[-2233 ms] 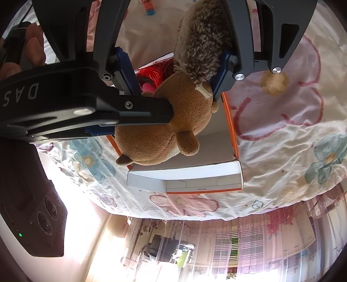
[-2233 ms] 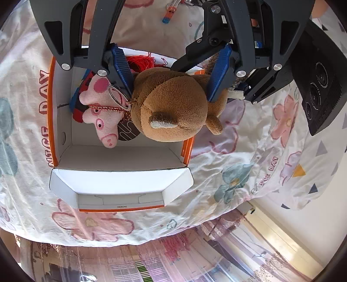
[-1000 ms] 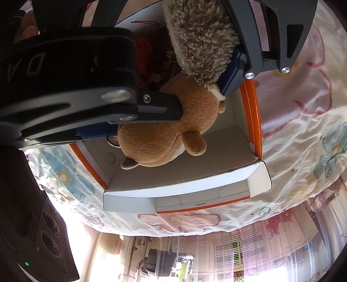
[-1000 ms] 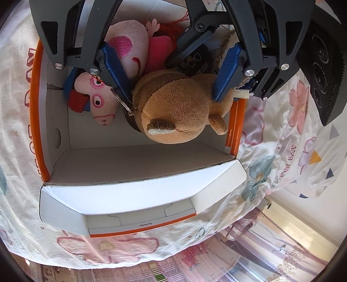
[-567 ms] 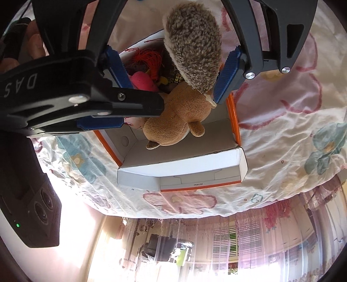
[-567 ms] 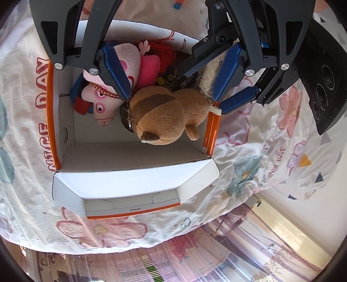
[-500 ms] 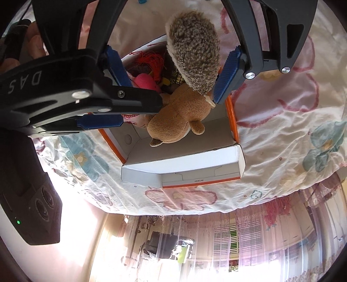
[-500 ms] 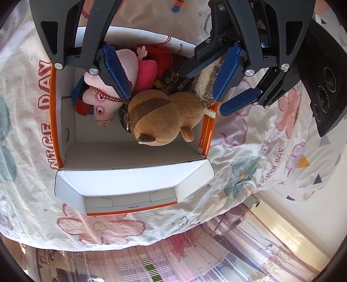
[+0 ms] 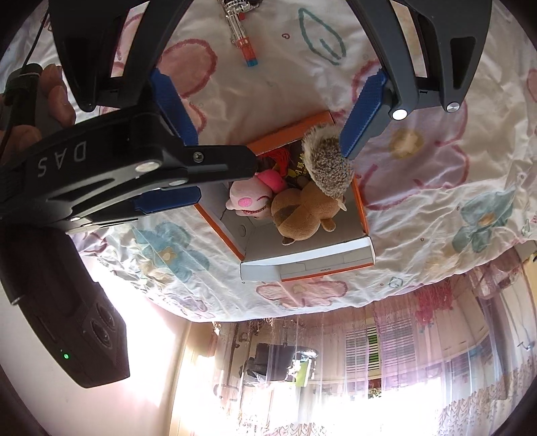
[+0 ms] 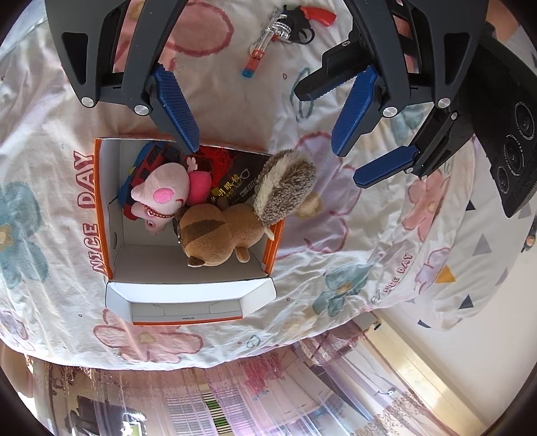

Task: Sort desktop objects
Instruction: 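Lower the right tool onto the red-handled toy revolver and close it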

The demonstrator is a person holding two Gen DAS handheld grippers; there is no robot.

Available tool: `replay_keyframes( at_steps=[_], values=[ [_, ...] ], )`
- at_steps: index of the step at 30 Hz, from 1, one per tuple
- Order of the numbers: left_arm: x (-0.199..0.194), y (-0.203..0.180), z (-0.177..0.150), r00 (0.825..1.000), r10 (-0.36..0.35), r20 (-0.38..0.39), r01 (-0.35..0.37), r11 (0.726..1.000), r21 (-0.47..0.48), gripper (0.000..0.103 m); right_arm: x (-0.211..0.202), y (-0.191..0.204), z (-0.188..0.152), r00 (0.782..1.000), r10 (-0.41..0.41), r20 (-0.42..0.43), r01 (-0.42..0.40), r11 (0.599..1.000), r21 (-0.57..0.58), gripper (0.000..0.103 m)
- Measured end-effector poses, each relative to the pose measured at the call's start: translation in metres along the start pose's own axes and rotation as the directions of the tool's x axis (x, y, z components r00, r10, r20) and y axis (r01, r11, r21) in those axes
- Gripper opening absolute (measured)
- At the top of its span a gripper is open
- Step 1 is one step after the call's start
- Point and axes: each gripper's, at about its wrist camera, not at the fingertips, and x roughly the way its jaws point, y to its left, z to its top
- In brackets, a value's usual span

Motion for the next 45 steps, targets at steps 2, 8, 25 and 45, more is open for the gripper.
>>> replay_keyframes(
  at_steps=[2, 8, 25, 45],
  values=[
    [-0.004, -0.008, -0.017, 1.000, 0.005, -0.013, -0.004, 1.000, 0.012, 0.087, -0.003, 0.003, -0.014, 1.000, 0.003, -0.013, -0.003, 1.000, -0.007, 0.081],
    [-0.010, -0.031, -0.073, 0.998, 0.020, -0.067, -0.017, 0.999, 0.039, 0.087, 0.006, 0.006, -0.058, 0.997, 0.031, -0.064, -0.029, 0.999, 0.029, 0.081],
    [0.007, -0.048, -0.194, 0.971, 0.029, -0.239, -0.018, 0.999, 0.048, 0.087, 0.092, -0.003, -0.160, 0.960, 0.138, -0.243, -0.093, 0.978, 0.187, 0.081],
    [0.017, -0.049, -0.220, 0.963, -0.026, -0.269, 0.014, 0.999, -0.048, 0.066, 0.119, 0.000, -0.185, 0.937, 0.195, -0.289, -0.135, 0.967, 0.215, 0.066]
  ],
)
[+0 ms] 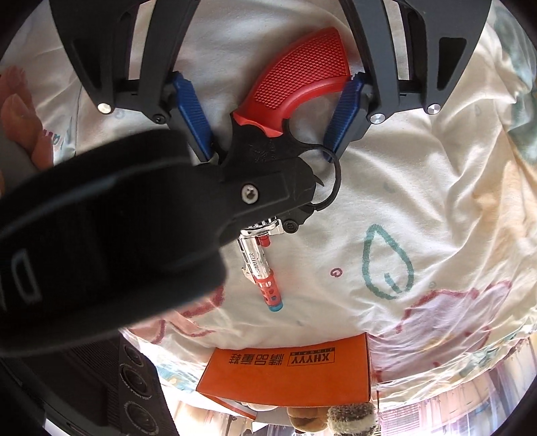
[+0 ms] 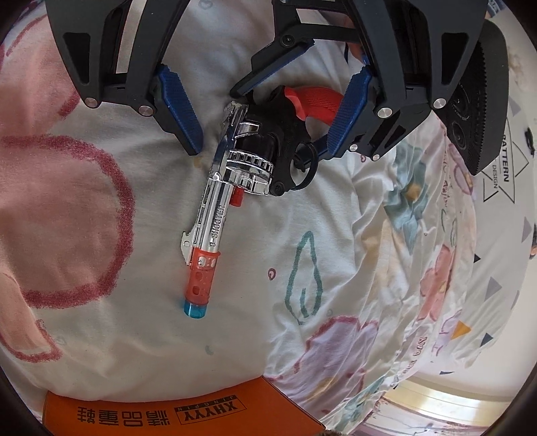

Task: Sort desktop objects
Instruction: 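Lower the right tool onto the red-handled toy revolver and close it, then lift the revolver with the right tool and carry it into the box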

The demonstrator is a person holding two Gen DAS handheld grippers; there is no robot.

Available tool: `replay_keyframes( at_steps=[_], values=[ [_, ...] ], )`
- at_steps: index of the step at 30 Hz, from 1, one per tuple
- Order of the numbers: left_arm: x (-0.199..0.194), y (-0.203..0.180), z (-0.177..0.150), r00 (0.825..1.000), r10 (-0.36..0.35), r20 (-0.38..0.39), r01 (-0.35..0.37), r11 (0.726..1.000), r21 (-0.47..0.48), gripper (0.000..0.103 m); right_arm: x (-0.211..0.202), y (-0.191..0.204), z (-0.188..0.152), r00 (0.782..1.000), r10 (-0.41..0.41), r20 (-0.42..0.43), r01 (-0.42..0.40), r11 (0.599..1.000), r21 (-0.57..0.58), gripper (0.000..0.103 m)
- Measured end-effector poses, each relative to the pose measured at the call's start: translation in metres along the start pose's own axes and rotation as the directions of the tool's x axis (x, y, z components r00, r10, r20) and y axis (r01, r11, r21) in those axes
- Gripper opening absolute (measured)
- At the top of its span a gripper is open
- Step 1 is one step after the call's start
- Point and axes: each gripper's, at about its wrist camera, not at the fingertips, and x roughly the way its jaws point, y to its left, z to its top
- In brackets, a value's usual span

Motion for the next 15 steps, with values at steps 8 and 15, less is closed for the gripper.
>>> replay_keyframes(
  at_steps=[8, 15],
  values=[
    [-0.007, -0.005, -0.001, 1.000, -0.017, 0.018, 0.017, 1.000, 0.001, 0.049, -0.003, 0.008, -0.003, 1.000, 0.001, 0.000, -0.001, 0.999, -0.034, 0.050],
    [-0.022, -0.016, 0.013, 0.998, -0.025, 0.062, 0.023, 0.999, 0.026, 0.048, -0.029, 0.015, 0.000, 0.999, 0.005, 0.042, -0.002, 0.998, -0.055, 0.050]
  ],
)
